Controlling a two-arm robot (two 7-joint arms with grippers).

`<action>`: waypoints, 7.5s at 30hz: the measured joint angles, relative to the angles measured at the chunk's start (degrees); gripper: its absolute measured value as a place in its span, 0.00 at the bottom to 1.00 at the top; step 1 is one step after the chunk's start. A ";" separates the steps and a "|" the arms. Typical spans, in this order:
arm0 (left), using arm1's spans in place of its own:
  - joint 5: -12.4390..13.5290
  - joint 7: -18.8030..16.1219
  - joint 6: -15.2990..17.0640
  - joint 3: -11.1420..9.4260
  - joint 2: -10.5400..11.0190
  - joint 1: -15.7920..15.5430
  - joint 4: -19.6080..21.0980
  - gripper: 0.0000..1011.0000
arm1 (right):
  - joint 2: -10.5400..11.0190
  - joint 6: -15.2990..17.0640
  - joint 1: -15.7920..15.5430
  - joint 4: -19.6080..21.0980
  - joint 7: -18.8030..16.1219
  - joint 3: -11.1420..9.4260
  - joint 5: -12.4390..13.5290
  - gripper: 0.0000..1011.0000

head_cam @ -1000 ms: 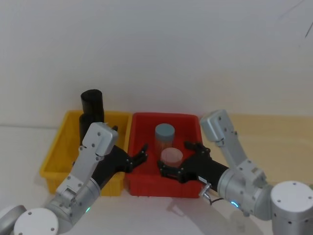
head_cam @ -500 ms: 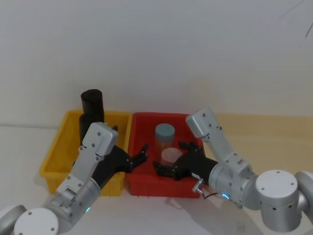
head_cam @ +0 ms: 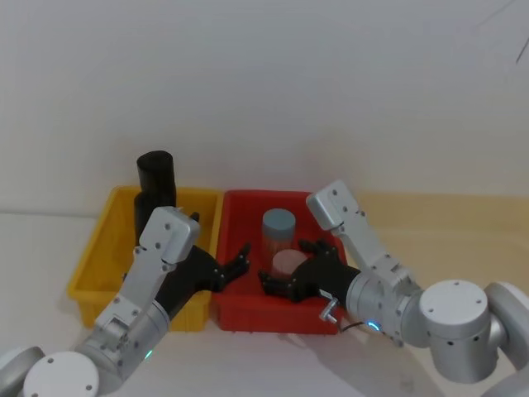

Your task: Pick up the garbage bag with the one hand and transfer it to the other hand.

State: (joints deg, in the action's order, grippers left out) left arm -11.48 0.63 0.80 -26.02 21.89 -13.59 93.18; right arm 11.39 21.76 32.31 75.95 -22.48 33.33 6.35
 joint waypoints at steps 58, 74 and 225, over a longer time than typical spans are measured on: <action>0.00 0.00 0.00 0.00 0.00 0.00 0.00 0.99 | 5.05 -4.77 -4.14 10.58 6.04 -14.32 1.42 0.66; 0.00 0.00 0.00 0.00 0.00 0.00 0.00 0.99 | 8.12 -1.35 -6.21 8.79 5.87 -15.41 -0.32 0.89; -11.68 22.36 21.45 1.50 -6.08 -28.75 -16.24 0.37 | 9.46 0.09 -7.04 7.48 5.52 -15.68 -1.31 0.99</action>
State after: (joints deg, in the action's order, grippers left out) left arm -23.16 22.98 22.25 -24.53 15.81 -42.34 76.94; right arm 20.86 21.85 25.27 83.44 -16.96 17.65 5.04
